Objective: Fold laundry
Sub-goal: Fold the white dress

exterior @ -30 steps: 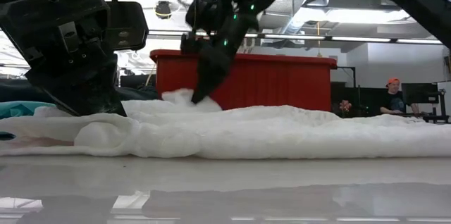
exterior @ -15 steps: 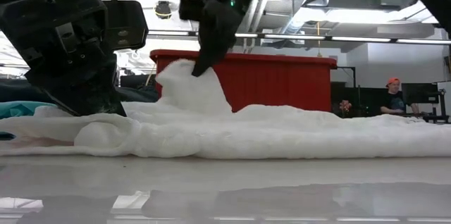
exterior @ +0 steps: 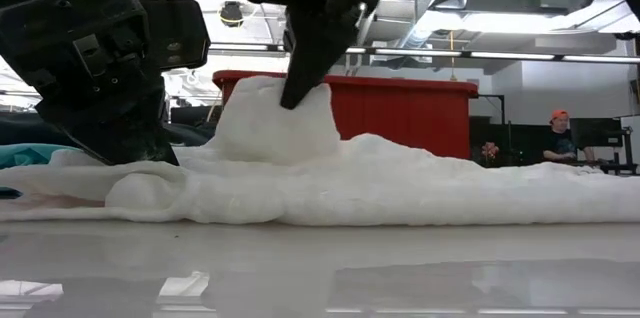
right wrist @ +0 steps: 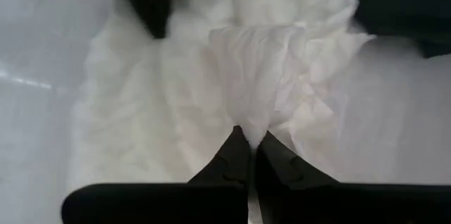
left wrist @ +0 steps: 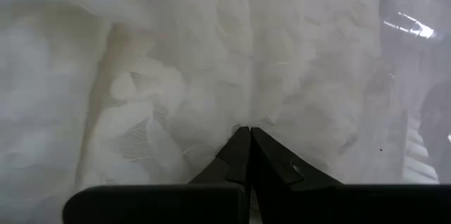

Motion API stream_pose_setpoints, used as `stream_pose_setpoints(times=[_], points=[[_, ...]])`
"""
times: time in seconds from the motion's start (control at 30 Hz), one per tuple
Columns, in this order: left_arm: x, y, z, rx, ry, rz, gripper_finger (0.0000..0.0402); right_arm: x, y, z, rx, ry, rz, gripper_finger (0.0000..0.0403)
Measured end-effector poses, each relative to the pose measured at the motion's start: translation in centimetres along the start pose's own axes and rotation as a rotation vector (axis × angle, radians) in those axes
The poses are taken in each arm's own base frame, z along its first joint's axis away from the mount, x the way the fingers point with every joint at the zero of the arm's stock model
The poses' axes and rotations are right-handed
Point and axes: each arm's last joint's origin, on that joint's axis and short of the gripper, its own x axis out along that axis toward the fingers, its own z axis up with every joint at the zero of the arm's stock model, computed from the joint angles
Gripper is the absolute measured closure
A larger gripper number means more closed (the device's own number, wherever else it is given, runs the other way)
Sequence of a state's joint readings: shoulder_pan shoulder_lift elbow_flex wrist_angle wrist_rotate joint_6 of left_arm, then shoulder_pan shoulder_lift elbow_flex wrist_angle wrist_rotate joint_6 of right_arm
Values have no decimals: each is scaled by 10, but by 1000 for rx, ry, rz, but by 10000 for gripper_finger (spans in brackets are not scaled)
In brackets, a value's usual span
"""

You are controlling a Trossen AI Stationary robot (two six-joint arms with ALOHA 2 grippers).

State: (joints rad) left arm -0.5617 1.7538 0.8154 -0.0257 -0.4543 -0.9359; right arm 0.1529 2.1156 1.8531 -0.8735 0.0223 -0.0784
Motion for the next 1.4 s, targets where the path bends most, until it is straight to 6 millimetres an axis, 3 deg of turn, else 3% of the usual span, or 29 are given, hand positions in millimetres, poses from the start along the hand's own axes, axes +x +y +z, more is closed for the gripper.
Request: stream_pose_setpoints(times=[0.27, 0.57, 0.73, 1.03, 1.27, 1.4], points=[[0, -1, 0, 39, -6, -11, 401, 5, 14, -5, -28, 32, 16, 347], [0, -1, 1, 55, -6, -14, 401, 5, 20, -7, -21, 33, 228, 259], [0, -1, 1, 58, -6, -14, 401, 5, 21, -10, -18, 67, 253, 216], [0, -2, 0, 102, 11, -24, 401, -13, 39, -22, -52, 186, 275, 206], [0, -2, -1, 102, 16, -26, 401, -47, 23, -7, -87, -25, 125, 211], [0, -2, -1, 103, 16, -26, 401, -50, 3, -5, -142, -51, 17, 211]])
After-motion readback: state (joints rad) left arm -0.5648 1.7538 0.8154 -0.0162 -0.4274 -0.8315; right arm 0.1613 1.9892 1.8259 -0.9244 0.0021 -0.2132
